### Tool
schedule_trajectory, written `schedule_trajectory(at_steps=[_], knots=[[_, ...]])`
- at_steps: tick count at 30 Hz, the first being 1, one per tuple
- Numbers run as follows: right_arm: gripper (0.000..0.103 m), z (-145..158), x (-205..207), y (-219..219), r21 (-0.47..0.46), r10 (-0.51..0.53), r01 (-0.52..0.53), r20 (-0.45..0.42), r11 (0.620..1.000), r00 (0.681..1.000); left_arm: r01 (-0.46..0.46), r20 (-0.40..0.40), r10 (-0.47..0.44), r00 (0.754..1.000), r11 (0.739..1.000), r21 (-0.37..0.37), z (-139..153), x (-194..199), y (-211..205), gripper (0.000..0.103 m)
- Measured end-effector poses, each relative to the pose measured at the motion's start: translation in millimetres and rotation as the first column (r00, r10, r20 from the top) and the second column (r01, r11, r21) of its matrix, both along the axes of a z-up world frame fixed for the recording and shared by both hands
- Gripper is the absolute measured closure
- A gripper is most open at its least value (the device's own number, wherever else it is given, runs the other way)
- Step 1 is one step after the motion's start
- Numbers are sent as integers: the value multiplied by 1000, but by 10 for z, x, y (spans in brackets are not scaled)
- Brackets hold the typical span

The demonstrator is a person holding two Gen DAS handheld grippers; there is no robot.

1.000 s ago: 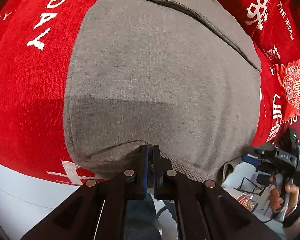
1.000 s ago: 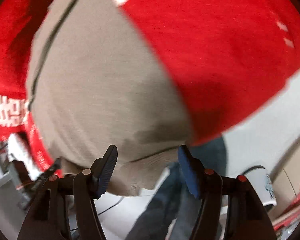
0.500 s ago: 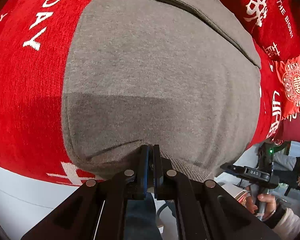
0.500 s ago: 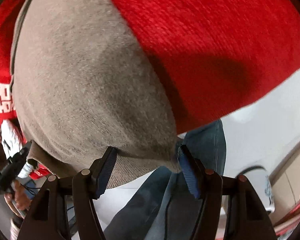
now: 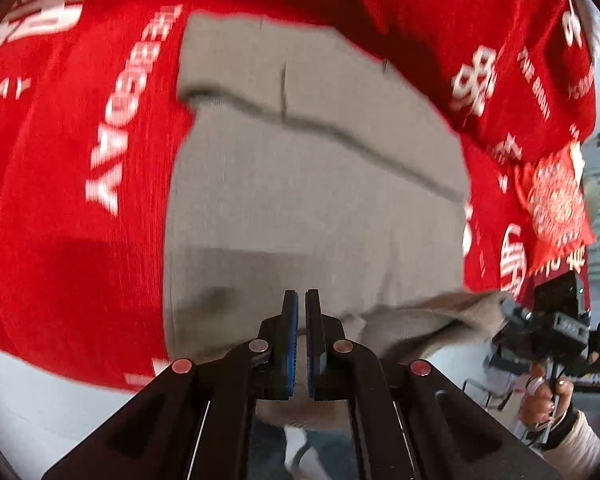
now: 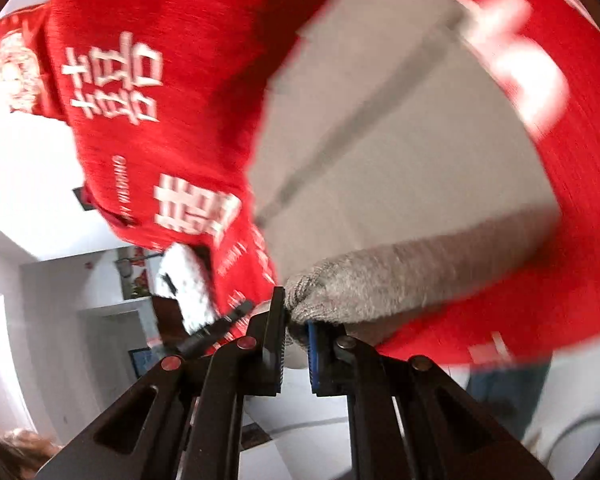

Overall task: Fold small clothes
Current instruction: 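Pinch the sweater hem with the left gripper while the right gripper pinches the hem beside it, then lift the held hem with both grippers and fold it over toward the collar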

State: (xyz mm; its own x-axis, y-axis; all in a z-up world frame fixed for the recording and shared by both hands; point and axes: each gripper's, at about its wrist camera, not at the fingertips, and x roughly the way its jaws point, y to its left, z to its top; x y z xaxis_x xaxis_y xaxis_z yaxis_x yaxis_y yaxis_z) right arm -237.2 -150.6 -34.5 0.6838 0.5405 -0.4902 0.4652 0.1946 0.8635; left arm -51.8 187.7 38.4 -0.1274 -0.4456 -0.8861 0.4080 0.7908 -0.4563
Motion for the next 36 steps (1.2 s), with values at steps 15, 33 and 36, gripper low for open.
schedule_trajectory(at_steps=[15, 33, 36], knots=[[93, -67, 980, -732, 9, 70, -70, -12, 998, 997, 4, 135, -30, 990, 982, 188, 19, 780, -373, 98], [93, -712, -24, -827, 117, 175, -149, -252, 982, 952, 171, -98, -149, 984, 946, 276, -449, 298, -661, 98], [93, -860, -213, -781, 127, 157, -123, -311, 984, 937, 181, -107, -157, 982, 947, 265, -427, 226, -660, 70]])
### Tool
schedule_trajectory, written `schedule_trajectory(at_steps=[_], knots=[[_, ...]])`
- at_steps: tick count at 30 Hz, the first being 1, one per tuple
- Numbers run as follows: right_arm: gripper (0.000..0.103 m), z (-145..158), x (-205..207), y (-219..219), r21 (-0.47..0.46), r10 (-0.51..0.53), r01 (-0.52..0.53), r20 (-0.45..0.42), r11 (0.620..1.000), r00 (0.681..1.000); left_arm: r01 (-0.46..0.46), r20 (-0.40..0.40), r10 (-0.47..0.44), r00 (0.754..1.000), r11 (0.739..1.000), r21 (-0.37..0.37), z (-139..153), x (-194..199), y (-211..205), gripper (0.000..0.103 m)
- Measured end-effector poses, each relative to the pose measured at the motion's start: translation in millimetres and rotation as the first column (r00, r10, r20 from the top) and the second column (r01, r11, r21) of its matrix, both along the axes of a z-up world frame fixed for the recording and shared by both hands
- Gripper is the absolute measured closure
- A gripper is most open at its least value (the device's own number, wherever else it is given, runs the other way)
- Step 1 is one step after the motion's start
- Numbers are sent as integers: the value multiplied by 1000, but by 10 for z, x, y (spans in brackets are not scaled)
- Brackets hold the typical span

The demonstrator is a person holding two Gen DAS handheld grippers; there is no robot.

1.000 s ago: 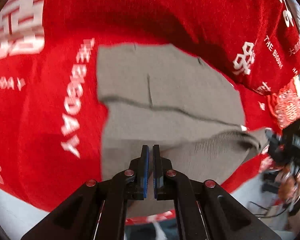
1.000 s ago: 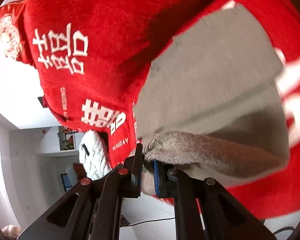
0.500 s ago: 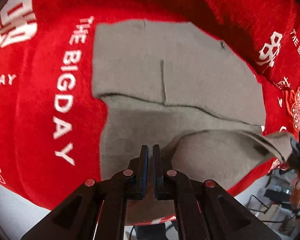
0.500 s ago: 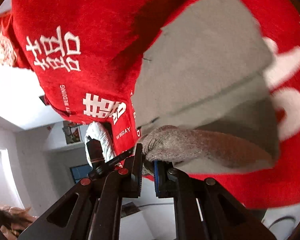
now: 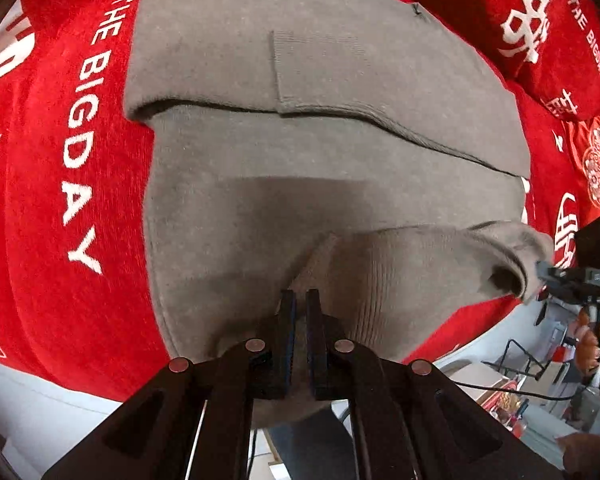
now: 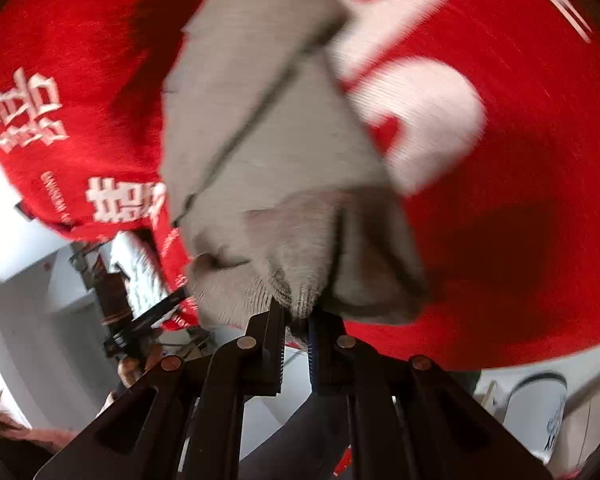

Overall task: Fold small clothes
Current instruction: 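Lift the held hem with both grippers and fold it over toward the collar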

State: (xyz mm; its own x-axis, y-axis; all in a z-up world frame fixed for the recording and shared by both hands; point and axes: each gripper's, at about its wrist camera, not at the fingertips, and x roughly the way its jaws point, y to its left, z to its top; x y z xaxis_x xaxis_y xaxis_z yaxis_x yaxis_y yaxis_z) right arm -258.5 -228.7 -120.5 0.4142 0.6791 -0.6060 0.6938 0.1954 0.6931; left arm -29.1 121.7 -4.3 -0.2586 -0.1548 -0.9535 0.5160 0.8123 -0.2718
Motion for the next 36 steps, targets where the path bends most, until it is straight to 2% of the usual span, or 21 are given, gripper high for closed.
schedule_trajectory(at_steps=[1, 2, 3, 7, 10, 15, 16, 17, 18, 19, 22, 24, 26, 29, 33, 36], knots=[[93, -30, -57, 11, 1, -13, 13, -17, 1000, 1000, 0, 7, 0, 1000, 1000, 4, 7, -1, 1, 8], [93, -62, -120, 30, -1, -28, 28, -35, 1000, 999, -2, 32, 1, 999, 1000, 13, 30, -13, 7, 2], [93, -80, -163, 49, 2, -38, 38, -44, 999, 998, 6, 69, -6, 998, 1000, 8, 77, -12, -4, 2], [93, -88, -206, 97, -9, -50, 49, -58, 999, 997, 57, 63, -58, 996, 998, 17, 66, -22, -72, 2], [93, -73, -195, 92, -22, -51, 50, -58, 998, 997, 141, 41, -141, 989, 990, 2, 13, -73, -168, 2], [93, -61, -172, 89, -35, -45, 43, -64, 998, 997, 260, 14, -260, 966, 964, -59, -62, -260, -393, 27], [93, -53, -176, 92, -37, -45, 43, -66, 998, 997, 275, 6, -276, 961, 959, -73, -79, -279, -422, 45], [93, -40, -175, 94, -40, -44, 41, -68, 998, 997, 290, -1, -291, 957, 954, -78, -102, -309, -432, 72], [93, -16, -168, 94, -43, -43, 40, -67, 998, 997, 307, -2, -308, 951, 949, -73, -133, -338, -493, 90], [93, 28, -160, 98, -43, -44, 42, -58, 998, 997, 311, 0, -312, 950, 947, -78, -126, -355, -493, 95], [93, 233, -92, 71, -18, -67, 67, 9, 998, 998, 257, 16, -257, 966, 957, -137, 84, -294, -426, 95], [93, 418, 6, 9, -1, -99, 99, 73, 995, 992, 207, 25, -206, 978, 963, -174, 336, -209, -338, 95], [93, 616, 157, -80, 3, -127, 128, 137, 992, 982, 168, 39, -164, 986, 964, -205, 524, -88, -254, 95], [93, 920, 478, -269, 7, -163, 166, 251, 986, 954, 112, 109, -88, 990, 964, -241, 900, 185, -216, 95], [93, 1142, 1013, -592, 16, -181, 187, 342, 982, 922, 29, 215, 42, 976, 947, -319, 1298, 813, -219, 95], [93, 1021, 1425, -820, 25, -194, 196, 317, 980, 928, 11, 293, 92, 952, 943, -333, 1329, 1222, -376, 95]])
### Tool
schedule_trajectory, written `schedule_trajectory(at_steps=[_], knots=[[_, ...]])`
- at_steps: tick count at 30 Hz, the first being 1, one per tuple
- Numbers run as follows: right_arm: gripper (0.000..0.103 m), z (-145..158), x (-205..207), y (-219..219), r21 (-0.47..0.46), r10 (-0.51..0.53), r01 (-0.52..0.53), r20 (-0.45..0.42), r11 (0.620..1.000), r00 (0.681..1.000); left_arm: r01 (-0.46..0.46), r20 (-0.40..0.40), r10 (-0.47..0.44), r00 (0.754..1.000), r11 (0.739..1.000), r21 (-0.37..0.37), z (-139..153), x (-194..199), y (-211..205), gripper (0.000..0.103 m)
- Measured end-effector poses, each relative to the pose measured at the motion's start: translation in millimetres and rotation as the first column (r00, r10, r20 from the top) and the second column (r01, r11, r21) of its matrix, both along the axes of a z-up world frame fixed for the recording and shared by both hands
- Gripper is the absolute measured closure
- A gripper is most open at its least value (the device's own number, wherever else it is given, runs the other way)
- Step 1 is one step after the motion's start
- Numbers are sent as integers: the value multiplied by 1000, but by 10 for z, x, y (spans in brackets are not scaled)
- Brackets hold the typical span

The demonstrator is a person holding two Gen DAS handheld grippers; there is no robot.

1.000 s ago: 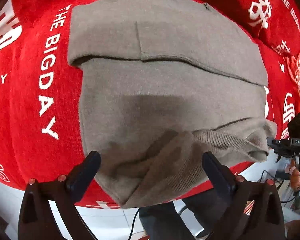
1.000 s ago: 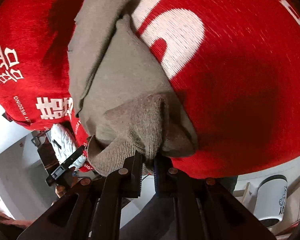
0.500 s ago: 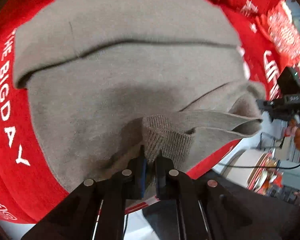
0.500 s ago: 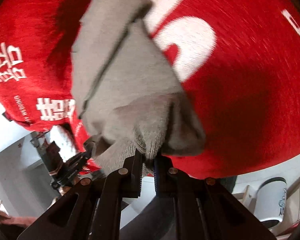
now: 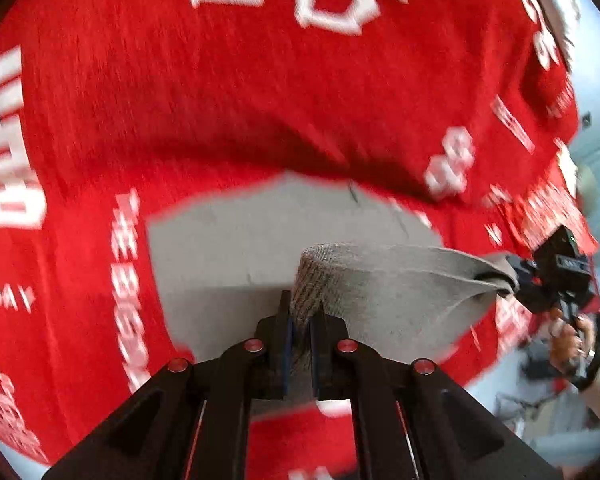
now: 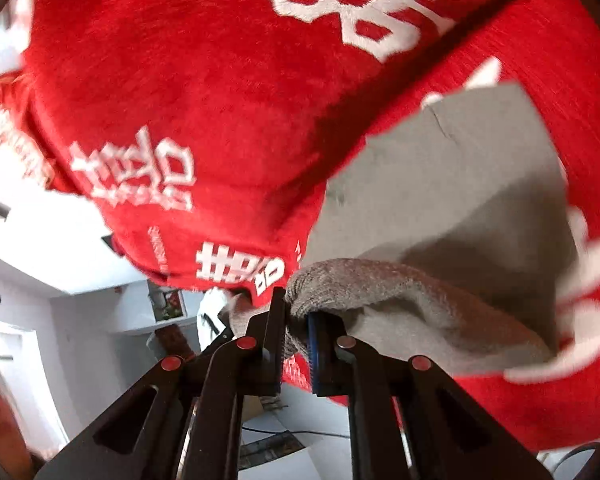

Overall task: Fold small clothes
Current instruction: 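Lift the held hem with both grippers and fold it over toward the collar, then open both grippers and press the folded hem flat onto the sweater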

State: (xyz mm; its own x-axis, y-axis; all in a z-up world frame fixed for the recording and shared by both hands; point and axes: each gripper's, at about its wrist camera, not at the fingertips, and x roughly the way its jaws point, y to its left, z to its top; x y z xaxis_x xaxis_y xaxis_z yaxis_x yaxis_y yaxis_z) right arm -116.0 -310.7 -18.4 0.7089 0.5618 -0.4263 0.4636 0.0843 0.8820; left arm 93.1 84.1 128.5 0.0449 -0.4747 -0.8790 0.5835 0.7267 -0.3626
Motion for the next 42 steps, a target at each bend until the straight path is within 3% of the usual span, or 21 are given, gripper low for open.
schedule_trajectory(at_steps=[3, 6, 9, 13, 15, 16, 18, 19, 20, 22, 25, 28, 32, 37, 39, 40, 41, 42], knots=[[93, -365, 353, -158, 28, -12, 14, -70, 1000, 997, -53, 14, 53, 999, 998, 31, -320, 447, -219, 95], [93, -856, 563, -275, 61, -45, 56, -165, 997, 985, -76, 14, 75, 997, 991, 111, -745, 708, -416, 95], [92, -1180, 624, -329, 74, -87, 106, -226, 992, 970, -97, -3, 100, 995, 979, 181, -1213, 806, -639, 95], [87, -1387, 619, -398, 104, -172, 202, -240, 974, 955, -122, 29, 119, 992, 959, 257, -1487, 834, -757, 95], [73, -1345, 568, -489, 82, -235, 258, -220, 963, 947, -166, 33, 164, 986, 945, 283, -1531, 910, -740, 95], [55, -1289, 543, -539, 68, -267, 286, -208, 956, 941, -190, 35, 189, 981, 938, 288, -1528, 953, -716, 95], [46, -1148, 525, -615, 17, -292, 301, -191, 954, 937, -247, 56, 241, 969, 924, 291, -1450, 1052, -624, 89], [46, -1066, 537, -640, -10, -278, 281, -178, 960, 944, -269, 81, 257, 963, 916, 297, -1392, 1068, -586, 74], [46, -984, 562, -649, -39, -252, 250, -172, 968, 952, -292, 112, 271, 956, 906, 307, -1329, 1092, -545, 48], [46, -805, 605, -618, -133, -186, 162, -194, 978, 963, -322, 162, 285, 945, 901, 291, -1158, 1105, -440, 33], [46, -677, 583, -488, -238, -105, 44, -250, 970, 963, -270, 109, 249, 962, 924, 271, -1044, 1037, -310, 33], [46, -640, 426, -275, -317, -2, -106, -321, 942, 947, -230, 30, 232, 972, 929, 289, -1069, 841, -65, 33], [46, -639, 122, 26, -340, 87, -238, -403, 910, 911, -180, -70, 213, 974, 929, 324, -1239, 440, 213, 33], [46, -672, -288, 210, -309, 118, -271, -436, 912, 892, -169, -189, 244, 951, 924, 342, -1442, -55, 625, 33], [49, -705, -352, 253, -297, 125, -276, -441, 914, 889, -168, -214, 249, 945, 926, 337, -1468, -186, 689, 33], [60, -723, -356, 283, -295, 130, -283, -445, 913, 886, -169, -219, 250, 943, 928, 331, -1478, -206, 704, 34], [88, -754, -358, 323, -291, 141, -294, -450, 910, 882, -172, -220, 251, 943, 930, 323, -1484, -234, 719, 41], [98, -802, -327, 374, -282, 161, -319, -467, 905, 869, -173, -218, 247, 944, 934, 312, -1498, -269, 735, 50]])
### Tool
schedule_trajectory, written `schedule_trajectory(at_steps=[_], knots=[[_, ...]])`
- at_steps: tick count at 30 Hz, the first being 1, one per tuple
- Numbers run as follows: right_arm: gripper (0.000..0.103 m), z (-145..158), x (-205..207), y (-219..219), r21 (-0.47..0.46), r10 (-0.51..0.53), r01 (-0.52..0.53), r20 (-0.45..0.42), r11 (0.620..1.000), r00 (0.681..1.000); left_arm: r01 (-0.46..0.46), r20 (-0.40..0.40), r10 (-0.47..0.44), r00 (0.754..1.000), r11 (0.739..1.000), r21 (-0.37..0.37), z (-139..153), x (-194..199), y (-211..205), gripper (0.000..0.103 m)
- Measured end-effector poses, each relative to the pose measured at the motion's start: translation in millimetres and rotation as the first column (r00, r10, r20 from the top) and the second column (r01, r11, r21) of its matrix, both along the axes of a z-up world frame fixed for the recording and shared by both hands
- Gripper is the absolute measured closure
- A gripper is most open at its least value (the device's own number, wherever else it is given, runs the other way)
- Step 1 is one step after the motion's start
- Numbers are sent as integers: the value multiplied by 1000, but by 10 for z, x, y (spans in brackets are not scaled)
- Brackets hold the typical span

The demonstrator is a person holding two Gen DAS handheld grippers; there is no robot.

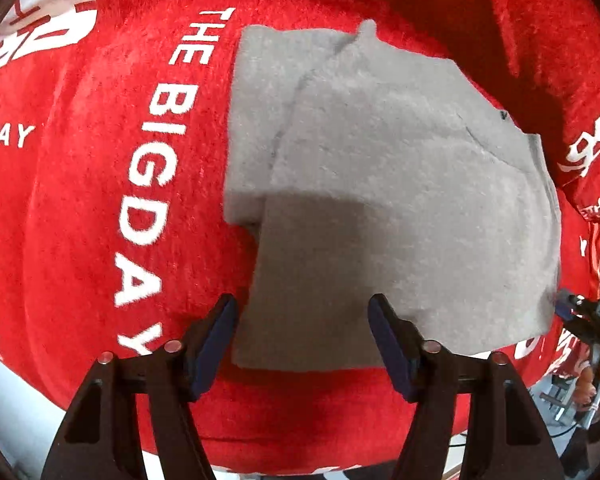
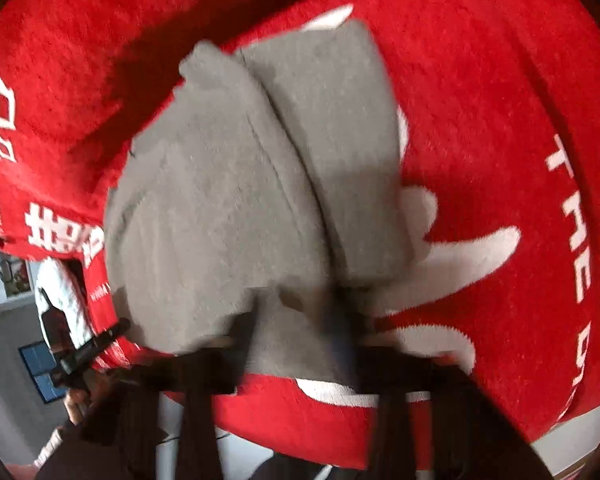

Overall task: Fold small clothes
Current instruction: 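Open both grippers and press the folded hem flat onto the sweater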

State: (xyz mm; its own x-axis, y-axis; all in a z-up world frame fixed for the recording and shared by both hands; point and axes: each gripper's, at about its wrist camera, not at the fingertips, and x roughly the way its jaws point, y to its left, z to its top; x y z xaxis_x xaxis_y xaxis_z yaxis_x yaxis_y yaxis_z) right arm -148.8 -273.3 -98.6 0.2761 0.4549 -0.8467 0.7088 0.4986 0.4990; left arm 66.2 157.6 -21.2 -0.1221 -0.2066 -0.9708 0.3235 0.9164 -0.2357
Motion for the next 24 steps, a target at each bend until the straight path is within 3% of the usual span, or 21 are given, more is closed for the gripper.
schedule_trajectory(at_steps=[2, 3, 7, 11, 13, 16, 18, 21, 22, 24], knots=[[97, -12, -6, 29, -11, 19, -19, -7, 1000, 1000, 13, 4, -13, 1000, 1000, 14, 40, -98, -48, 89], [97, 55, 9, 51, -20, 34, -34, 8, 999, 999, 23, 7, -23, 1000, 1000, 18, 27, -92, -53, 96], [98, 200, -82, 53, -78, 95, -96, -18, 992, 995, 49, 45, -47, 998, 998, -40, 224, -126, 32, 96], [98, -80, -288, 51, -71, 103, -113, -130, 991, 986, 61, 39, -61, 997, 998, -9, 160, -232, 168, 96], [97, -119, -299, 43, -70, 82, -91, -128, 993, 988, 81, 37, -82, 996, 996, 48, 17, -300, 192, 96], [97, -6, -328, 1, -71, 43, -51, -114, 996, 993, 80, 42, -82, 996, 996, 45, 83, -376, 279, 95], [96, 102, -344, -66, -110, 8, -22, -121, 994, 993, 90, 60, -93, 994, 995, 45, 241, -398, 335, 95], [94, 356, -261, -203, -166, -43, 35, -45, 985, 998, 95, 104, -99, 990, 994, 45, 548, -312, 366, 95], [89, 407, -185, -248, -174, -47, 43, -20, 984, 999, 90, 124, -94, 988, 995, 40, 617, -267, 356, 95], [65, 444, 50, -360, -177, -41, 45, 24, 983, 999, 71, 167, -77, 983, 997, 39, 738, -83, 277, 95]])
